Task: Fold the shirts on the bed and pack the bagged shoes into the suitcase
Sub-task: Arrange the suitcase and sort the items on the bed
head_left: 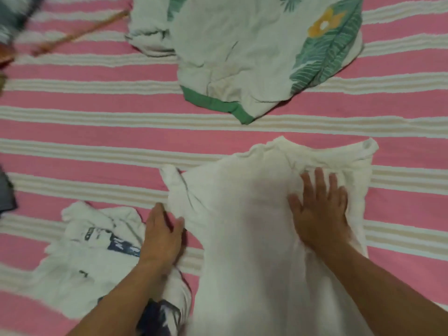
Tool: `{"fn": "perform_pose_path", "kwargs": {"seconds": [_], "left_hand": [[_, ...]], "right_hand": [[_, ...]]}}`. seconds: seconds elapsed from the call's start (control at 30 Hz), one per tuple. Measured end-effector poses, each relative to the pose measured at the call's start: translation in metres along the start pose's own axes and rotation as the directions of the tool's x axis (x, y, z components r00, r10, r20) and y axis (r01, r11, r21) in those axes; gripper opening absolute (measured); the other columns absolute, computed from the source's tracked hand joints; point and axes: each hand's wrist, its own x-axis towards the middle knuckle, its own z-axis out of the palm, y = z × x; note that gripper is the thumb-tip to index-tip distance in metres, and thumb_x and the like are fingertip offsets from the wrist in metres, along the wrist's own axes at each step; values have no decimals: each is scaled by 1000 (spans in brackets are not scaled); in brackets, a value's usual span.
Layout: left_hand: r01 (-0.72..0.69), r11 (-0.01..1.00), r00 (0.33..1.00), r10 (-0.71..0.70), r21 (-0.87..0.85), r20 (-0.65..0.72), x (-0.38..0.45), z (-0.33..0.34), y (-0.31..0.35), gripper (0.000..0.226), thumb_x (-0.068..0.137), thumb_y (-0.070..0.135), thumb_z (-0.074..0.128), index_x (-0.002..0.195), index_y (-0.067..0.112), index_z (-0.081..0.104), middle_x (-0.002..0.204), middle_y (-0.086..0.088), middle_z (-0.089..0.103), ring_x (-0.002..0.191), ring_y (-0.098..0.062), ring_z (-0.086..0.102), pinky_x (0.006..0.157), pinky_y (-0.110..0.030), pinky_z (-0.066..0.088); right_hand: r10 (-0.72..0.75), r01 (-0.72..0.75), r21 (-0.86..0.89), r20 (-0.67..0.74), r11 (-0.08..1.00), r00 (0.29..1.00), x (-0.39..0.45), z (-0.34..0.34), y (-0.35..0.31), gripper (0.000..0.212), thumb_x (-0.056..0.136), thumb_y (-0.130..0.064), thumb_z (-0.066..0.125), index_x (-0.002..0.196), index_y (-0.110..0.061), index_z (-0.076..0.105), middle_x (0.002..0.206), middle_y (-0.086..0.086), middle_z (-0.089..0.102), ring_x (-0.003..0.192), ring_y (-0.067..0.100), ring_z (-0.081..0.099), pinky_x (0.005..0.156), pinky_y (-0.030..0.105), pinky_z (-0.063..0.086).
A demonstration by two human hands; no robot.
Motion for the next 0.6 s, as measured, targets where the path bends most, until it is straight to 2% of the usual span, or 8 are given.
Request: {"fn": "perform_pose_path", "kwargs": {"seconds": [0.1,0.2,0.3,0.33,0.4,0.43,0.5,0.6], "left_hand": [[88,986,996,-91,-140,-13,17,-15,-4,83,89,66,53,156,25,25,155,-6,43,139,-32,45,114,-51,39],[135,991,990,-135,-7,-36,32,-21,10,77,85,73,51,147,29,38,147,-8,39,135,-37,36,111,-51,35],[101,990,991,-91,97,-97,36,-24,13,48,96,57,53,123,17,58,136,-12,43,129,-36,38,107,-45,33],[66,997,991,-62,36,-118,33,-25,8,38,98,49,53,109,13,62,126,-13,54,120,-35,47,102,-42,38],[73,959,991,-100,-274,-88,13,-29,-10,26,98,32,56,86,9,58,88,-8,63,89,-32,60,77,-36,45],[121,903,986,-156,-413,-52,0,-34,-21,23,98,28,57,84,9,56,77,-6,60,78,-29,60,68,-33,44],[189,836,976,-219,-515,2,-25,-43,-41,20,98,24,57,87,8,55,76,-5,60,74,-25,59,66,-35,47],[171,812,985,-126,-558,118,-44,-47,-57,15,97,25,61,92,12,57,86,-3,63,80,-21,60,78,-39,52]], "right_hand": [[5,-6,-71,-21,997,1000,-1,3,-6,72,98,-57,25,158,-17,27,166,14,17,152,40,10,121,57,9],[33,-33,-109,1,994,999,-5,-1,-14,76,96,-61,17,159,-18,20,168,10,9,153,34,4,122,54,7],[62,-56,-150,33,987,998,-1,-8,-23,83,91,-64,6,161,-21,12,169,5,1,155,30,-1,124,52,4],[102,-94,-139,46,986,994,0,-15,-30,82,90,-63,7,161,-21,11,169,6,0,154,31,0,124,53,3],[166,-167,-99,-19,981,986,-8,-30,-60,79,90,-52,23,158,-12,20,166,17,10,152,39,9,122,56,8],[118,-124,-65,-99,990,988,-14,-35,-81,74,91,-44,34,154,-6,28,161,24,20,147,44,19,120,56,15],[-112,113,-5,-185,994,976,-33,-41,-138,55,92,-29,48,140,-2,48,143,26,45,130,44,40,111,49,30],[-378,370,124,48,921,925,-54,-33,-240,36,94,-23,43,118,-9,66,114,13,61,107,33,54,94,39,41]]}}
